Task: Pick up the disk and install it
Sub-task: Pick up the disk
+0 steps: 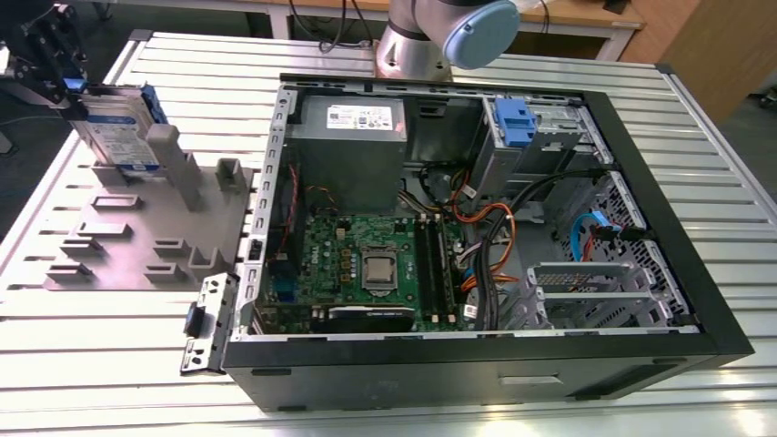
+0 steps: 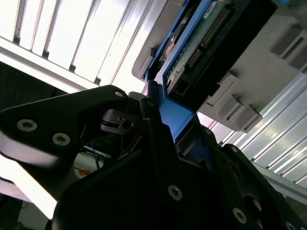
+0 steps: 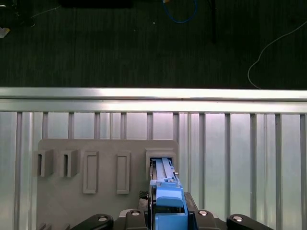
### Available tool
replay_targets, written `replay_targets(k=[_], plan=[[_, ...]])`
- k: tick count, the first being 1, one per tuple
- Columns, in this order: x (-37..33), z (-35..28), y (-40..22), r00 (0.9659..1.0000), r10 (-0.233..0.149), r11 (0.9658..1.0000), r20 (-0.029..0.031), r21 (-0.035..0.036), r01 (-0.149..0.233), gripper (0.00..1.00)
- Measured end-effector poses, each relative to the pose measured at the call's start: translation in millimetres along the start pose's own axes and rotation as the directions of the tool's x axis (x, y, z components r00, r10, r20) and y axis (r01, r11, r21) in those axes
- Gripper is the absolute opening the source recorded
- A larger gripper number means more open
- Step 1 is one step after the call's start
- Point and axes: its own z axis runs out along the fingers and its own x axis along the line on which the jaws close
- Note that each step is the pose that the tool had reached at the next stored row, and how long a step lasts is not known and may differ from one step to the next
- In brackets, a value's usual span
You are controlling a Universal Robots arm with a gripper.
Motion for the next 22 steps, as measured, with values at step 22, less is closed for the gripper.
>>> replay_targets(k=[22], plan=[[-0.2,-9.3,0.1,1.0000,0.000,1.0000,0.0001,0.0001,0.000,0.36]])
